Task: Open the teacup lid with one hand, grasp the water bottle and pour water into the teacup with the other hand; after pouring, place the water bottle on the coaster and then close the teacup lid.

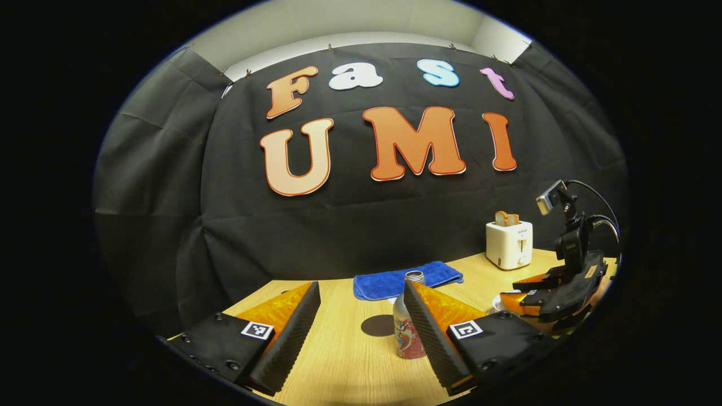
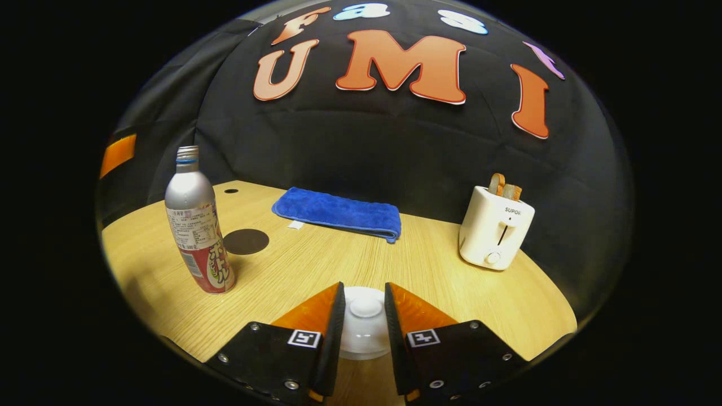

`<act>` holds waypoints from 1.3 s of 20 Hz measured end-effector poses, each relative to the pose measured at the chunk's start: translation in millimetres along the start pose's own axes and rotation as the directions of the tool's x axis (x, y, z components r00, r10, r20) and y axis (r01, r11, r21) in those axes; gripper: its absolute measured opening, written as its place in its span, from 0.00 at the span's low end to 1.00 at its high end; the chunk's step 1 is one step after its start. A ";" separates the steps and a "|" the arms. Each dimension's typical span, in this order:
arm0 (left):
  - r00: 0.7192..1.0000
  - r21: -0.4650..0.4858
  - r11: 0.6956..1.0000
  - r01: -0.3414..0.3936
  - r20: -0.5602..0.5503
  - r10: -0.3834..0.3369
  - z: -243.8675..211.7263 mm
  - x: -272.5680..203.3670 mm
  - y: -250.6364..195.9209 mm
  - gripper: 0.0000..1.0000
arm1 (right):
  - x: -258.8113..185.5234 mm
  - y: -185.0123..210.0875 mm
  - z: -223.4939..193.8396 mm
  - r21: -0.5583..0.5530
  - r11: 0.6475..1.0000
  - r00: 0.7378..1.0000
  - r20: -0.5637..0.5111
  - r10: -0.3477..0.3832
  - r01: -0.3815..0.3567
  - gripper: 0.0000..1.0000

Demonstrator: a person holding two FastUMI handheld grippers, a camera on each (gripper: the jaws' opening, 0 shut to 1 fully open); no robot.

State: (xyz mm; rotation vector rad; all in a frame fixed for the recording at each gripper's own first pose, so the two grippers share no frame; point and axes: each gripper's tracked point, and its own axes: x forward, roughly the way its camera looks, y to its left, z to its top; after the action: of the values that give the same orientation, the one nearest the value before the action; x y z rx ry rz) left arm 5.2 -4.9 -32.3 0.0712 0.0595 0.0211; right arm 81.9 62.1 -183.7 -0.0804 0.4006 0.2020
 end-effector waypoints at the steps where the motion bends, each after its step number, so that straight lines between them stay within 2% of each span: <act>1: 1.000 -0.001 1.000 0.000 0.000 0.000 0.4 0.5 0.6 0.98 | 1.2 -0.8 0.6 -0.002 1.000 1.000 0.001 -0.006 0.006 0.36; 3: 1.000 -0.004 1.000 -0.001 -0.001 0.001 -1.0 0.2 0.5 0.97 | 1.4 0.1 1.1 -0.003 1.000 1.000 -0.002 -0.005 0.005 0.30; 7: 1.000 -0.009 1.000 0.002 -0.009 -0.002 -4.5 1.3 0.8 0.98 | 2.6 -0.4 0.4 0.001 1.000 1.000 -0.003 0.000 0.000 0.25; 10: 1.000 -0.018 1.000 0.019 -0.017 -0.019 -8.7 3.6 -1.3 0.97 | 2.3 -0.5 0.2 0.044 0.999 1.000 -0.011 0.015 -0.015 0.22; 15: 0.994 -0.055 0.994 0.098 -0.041 -0.100 -24.8 6.7 -24.4 0.97 | -3.6 2.9 12.8 0.108 0.993 0.999 0.024 0.045 -0.047 0.22; 20: 0.973 -0.101 0.978 0.182 -0.124 -0.194 -56.3 17.4 -52.0 0.98 | -17.3 -0.3 31.3 0.120 0.991 0.995 0.081 0.055 -0.064 0.22; 26: 0.961 -0.120 0.977 0.177 -0.194 -0.198 -92.5 34.4 -60.8 0.98 | -36.2 -12.4 48.3 0.131 0.990 0.991 0.126 0.042 -0.058 0.21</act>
State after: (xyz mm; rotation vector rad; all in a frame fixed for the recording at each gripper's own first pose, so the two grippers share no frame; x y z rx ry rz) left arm 35.0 -58.3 -130.8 -0.0387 0.2711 -0.1588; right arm 70.3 49.2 -124.6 0.0748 0.2922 0.2277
